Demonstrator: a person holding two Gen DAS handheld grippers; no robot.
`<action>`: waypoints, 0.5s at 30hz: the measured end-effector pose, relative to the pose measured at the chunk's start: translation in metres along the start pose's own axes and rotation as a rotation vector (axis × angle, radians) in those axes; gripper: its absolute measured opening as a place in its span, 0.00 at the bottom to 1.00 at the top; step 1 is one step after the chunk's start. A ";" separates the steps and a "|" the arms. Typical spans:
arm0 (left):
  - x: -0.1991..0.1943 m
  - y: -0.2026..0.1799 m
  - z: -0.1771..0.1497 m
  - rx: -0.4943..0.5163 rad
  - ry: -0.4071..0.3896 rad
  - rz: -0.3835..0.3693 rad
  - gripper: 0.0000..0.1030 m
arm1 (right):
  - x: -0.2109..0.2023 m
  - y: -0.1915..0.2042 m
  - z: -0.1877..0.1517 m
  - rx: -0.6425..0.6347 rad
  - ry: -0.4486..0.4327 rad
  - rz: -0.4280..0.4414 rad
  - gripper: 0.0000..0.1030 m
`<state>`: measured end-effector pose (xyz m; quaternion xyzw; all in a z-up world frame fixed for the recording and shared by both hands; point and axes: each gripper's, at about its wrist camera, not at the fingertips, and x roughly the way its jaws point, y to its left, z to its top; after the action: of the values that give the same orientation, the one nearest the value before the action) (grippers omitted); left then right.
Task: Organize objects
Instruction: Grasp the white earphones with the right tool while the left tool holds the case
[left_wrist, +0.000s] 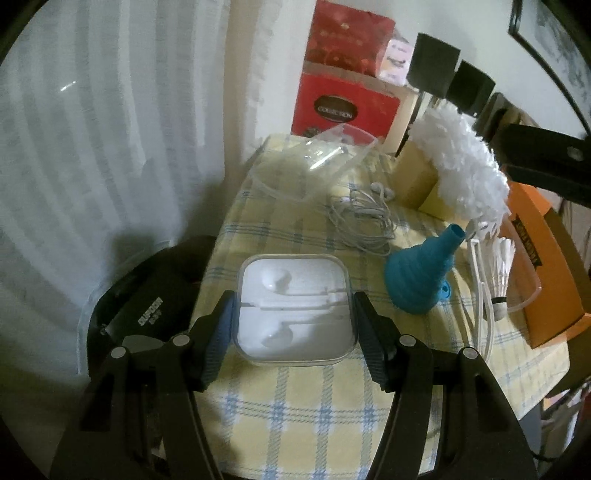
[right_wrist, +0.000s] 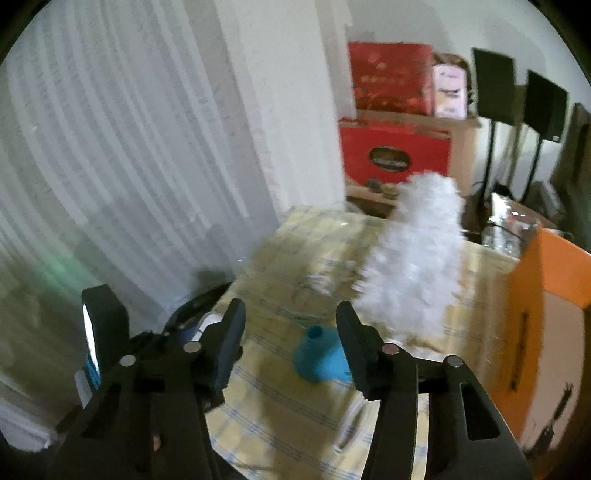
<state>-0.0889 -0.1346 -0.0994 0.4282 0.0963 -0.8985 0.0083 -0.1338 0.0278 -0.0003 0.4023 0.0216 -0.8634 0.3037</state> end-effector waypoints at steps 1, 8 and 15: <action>-0.002 0.002 0.000 0.000 -0.001 0.004 0.58 | 0.007 0.004 0.004 -0.007 0.012 0.007 0.49; -0.008 0.018 -0.003 -0.028 0.000 0.012 0.58 | 0.066 0.028 0.020 -0.070 0.132 0.011 0.44; -0.012 0.033 -0.005 -0.056 0.003 0.019 0.58 | 0.122 0.035 0.016 -0.111 0.271 -0.020 0.33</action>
<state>-0.0745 -0.1667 -0.0990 0.4300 0.1174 -0.8947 0.0289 -0.1863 -0.0670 -0.0687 0.4976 0.1142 -0.8015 0.3113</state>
